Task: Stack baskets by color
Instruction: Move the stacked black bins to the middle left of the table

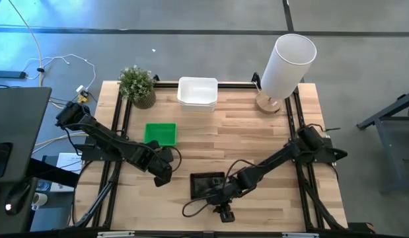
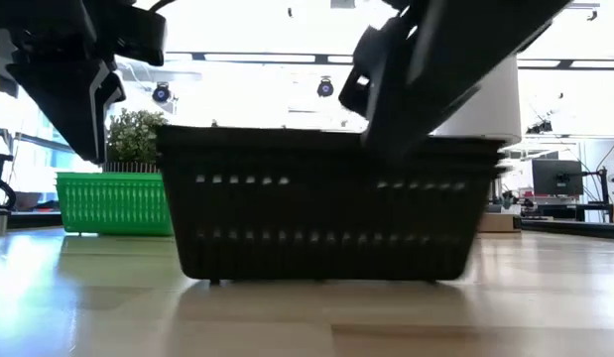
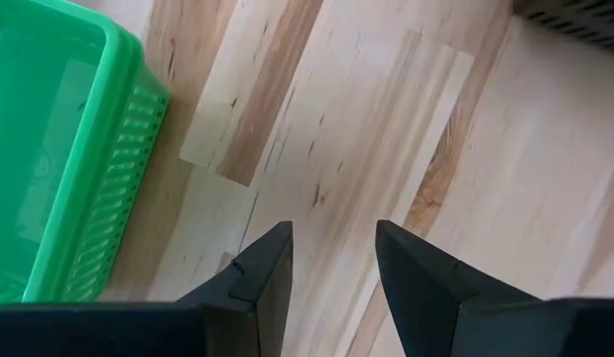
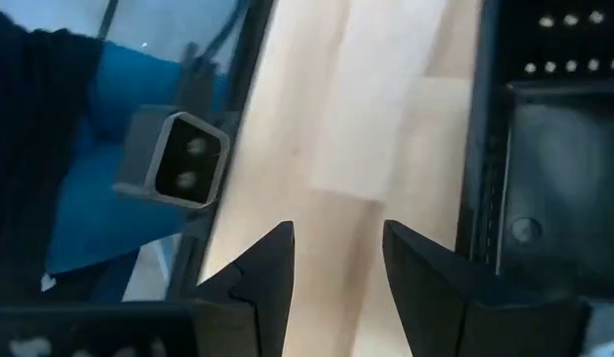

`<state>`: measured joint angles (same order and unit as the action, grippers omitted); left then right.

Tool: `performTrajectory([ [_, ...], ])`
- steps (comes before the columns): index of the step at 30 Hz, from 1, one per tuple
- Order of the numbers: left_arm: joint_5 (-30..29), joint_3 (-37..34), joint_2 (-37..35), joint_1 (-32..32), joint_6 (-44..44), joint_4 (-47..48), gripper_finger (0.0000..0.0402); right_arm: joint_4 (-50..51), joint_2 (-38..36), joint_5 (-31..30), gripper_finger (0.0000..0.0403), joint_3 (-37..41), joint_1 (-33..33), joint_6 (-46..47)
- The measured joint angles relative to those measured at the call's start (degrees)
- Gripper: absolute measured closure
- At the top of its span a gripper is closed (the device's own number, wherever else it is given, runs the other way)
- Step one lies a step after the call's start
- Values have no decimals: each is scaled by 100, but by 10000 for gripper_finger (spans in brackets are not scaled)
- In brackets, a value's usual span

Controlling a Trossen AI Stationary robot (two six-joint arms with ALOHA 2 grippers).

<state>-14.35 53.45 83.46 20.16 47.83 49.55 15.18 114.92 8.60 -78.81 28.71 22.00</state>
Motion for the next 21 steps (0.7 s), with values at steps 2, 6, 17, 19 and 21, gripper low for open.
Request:
performTrajectory([
  [2, 4, 2, 0, 2, 0, 1, 268, 12, 19, -148, 256, 2, -73, 0],
  [6, 2, 2, 0, 2, -136, -1, 268, 42, 23, -320, 256, 2, -246, 1],
  [17, 4, 2, -2, 2, -279, 2, 268, 21, 23, -411, 256, 2, -729, 43],
  [19, 2, 2, -1, 2, -347, 4, 268, -10, 23, -532, 256, 2, -815, 104],
  [21, 2, 2, 0, 2, -350, 4, 268, -90, 23, -621, 256, 2, -896, 154],
])
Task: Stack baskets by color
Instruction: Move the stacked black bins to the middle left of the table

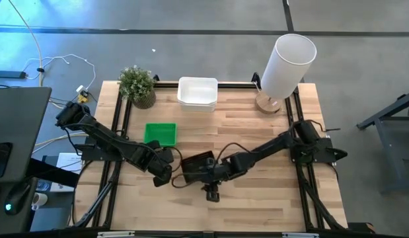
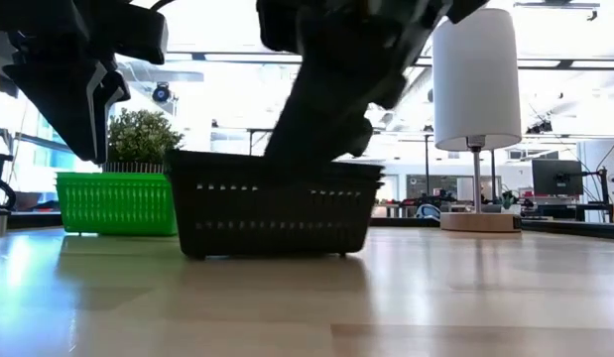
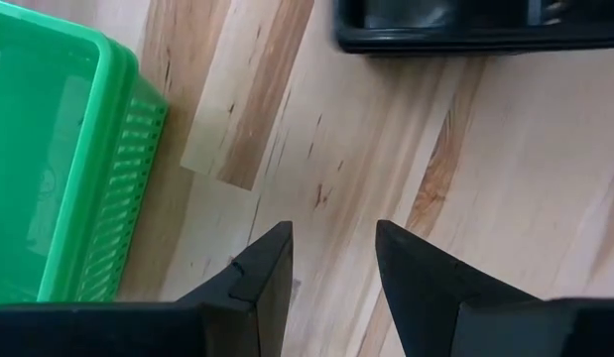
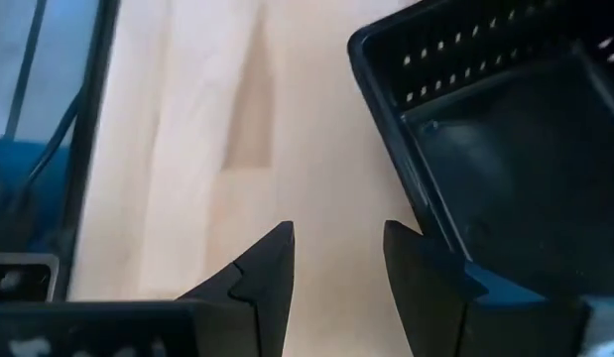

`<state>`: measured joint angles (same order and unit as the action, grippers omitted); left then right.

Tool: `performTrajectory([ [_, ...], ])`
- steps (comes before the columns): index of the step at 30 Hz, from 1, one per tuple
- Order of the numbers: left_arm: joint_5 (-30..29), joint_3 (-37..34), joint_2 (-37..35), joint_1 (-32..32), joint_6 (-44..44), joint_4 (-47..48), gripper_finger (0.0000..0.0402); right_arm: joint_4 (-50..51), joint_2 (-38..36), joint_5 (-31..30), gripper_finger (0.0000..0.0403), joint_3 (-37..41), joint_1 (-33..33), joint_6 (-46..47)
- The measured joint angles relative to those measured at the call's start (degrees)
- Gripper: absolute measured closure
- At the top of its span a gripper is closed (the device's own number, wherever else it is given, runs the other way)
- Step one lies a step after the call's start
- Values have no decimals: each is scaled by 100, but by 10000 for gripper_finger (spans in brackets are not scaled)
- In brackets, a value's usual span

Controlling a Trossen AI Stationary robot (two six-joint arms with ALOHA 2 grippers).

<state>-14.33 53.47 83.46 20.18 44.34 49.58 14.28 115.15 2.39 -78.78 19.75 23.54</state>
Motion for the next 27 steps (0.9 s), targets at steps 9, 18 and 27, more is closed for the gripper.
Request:
performTrajectory([
  [9, 0, 0, 0, -2, -99, 11, 268, -63, 0, -391, 256, 0, -447, 216],
  [18, 2, 0, -1, -2, -266, 11, 268, -287, 0, -411, 256, 0, -897, 148],
  [27, 2, 0, -1, -2, -299, 9, 268, -543, 0, -520, 256, 0, -1314, -162],
])
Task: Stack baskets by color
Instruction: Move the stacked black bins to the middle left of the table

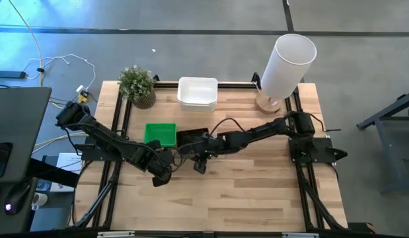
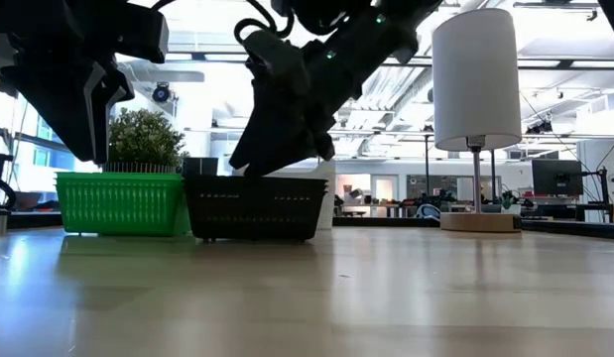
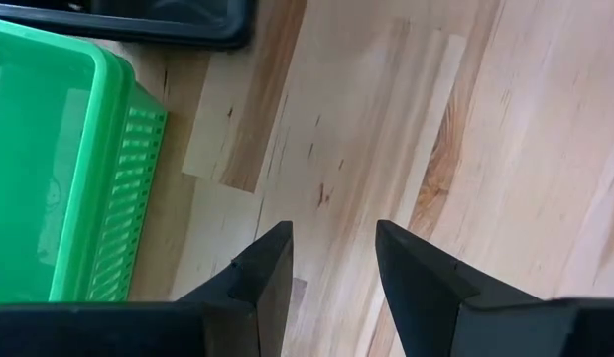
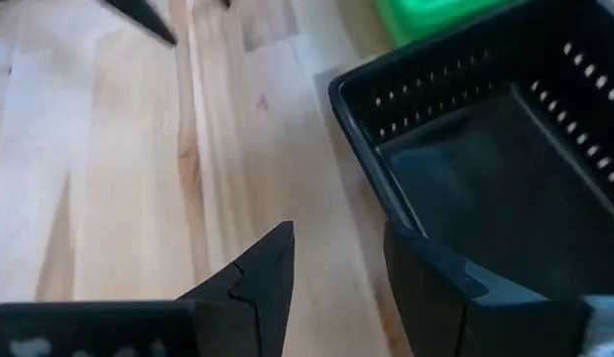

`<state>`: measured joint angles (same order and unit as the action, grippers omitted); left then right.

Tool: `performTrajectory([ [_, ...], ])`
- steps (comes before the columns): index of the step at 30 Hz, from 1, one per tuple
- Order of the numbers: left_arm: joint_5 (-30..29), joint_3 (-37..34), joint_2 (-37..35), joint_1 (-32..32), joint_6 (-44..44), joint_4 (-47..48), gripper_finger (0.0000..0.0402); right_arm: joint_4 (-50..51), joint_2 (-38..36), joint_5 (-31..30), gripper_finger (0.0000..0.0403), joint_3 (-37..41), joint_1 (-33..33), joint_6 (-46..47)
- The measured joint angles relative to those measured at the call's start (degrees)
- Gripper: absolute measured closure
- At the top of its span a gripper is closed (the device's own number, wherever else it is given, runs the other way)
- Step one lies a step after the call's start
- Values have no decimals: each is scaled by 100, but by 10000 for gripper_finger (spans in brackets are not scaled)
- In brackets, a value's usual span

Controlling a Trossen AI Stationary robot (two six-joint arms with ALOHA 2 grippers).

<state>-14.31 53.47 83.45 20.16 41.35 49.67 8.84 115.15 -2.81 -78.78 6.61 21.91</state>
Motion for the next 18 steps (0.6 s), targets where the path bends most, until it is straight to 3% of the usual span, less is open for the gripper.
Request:
performTrajectory([
  [18, 22, 0, 1, 0, -4, -4, 268, -177, 0, -17, 256, -118, -521, -929],
])
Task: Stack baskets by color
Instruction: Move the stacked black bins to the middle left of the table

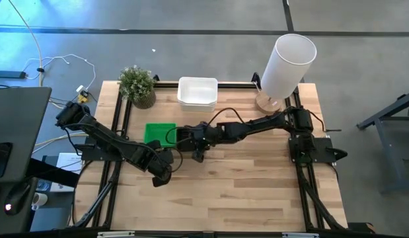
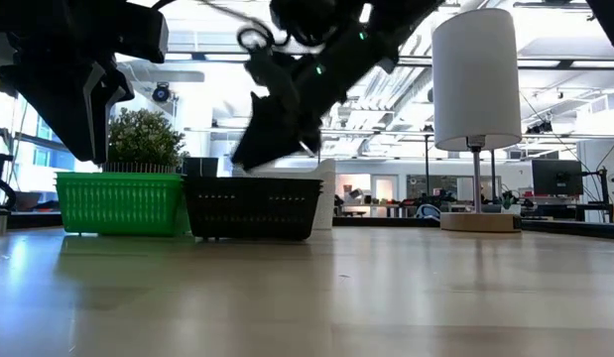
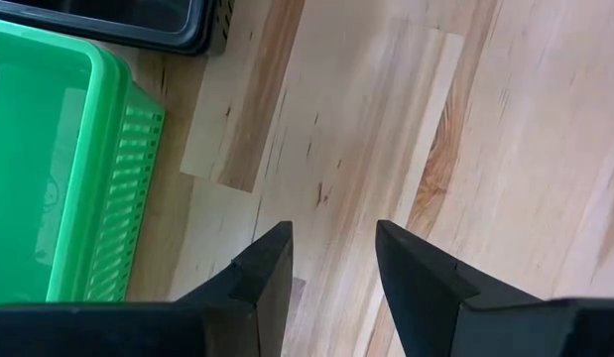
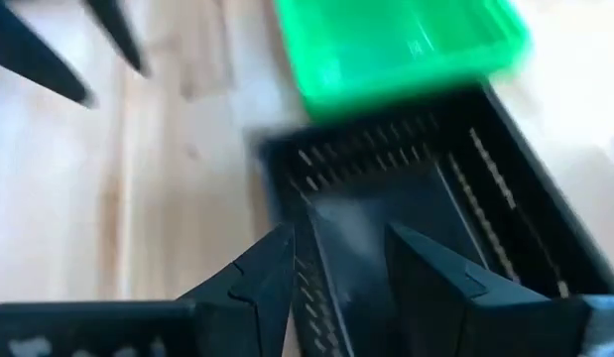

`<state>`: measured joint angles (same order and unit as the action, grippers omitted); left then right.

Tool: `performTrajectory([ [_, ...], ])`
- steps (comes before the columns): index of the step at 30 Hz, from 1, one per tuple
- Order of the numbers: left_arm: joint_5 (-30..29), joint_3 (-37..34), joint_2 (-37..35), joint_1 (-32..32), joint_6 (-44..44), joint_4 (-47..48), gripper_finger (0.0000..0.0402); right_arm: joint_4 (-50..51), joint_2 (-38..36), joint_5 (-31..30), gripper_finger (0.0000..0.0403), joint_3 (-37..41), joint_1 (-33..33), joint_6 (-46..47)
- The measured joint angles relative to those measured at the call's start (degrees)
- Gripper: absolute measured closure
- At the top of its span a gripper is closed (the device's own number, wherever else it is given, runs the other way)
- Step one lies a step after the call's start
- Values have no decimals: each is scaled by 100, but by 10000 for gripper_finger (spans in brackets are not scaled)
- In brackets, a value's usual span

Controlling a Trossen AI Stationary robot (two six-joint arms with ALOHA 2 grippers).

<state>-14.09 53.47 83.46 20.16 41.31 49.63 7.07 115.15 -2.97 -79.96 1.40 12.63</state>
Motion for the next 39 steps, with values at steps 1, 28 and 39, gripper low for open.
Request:
performTrajectory([
  [1, 0, 0, -1, 0, -1, 1, 268, -8, 0, 29, 256, -90, 28, -97],
  [28, 355, 0, -2, -192, -104, -4, 268, 345, 678, -173, 256, -621, 571, -210],
  [39, 365, 0, -2, -195, -253, -9, 268, 354, 704, -648, 256, -621, 355, -186],
])
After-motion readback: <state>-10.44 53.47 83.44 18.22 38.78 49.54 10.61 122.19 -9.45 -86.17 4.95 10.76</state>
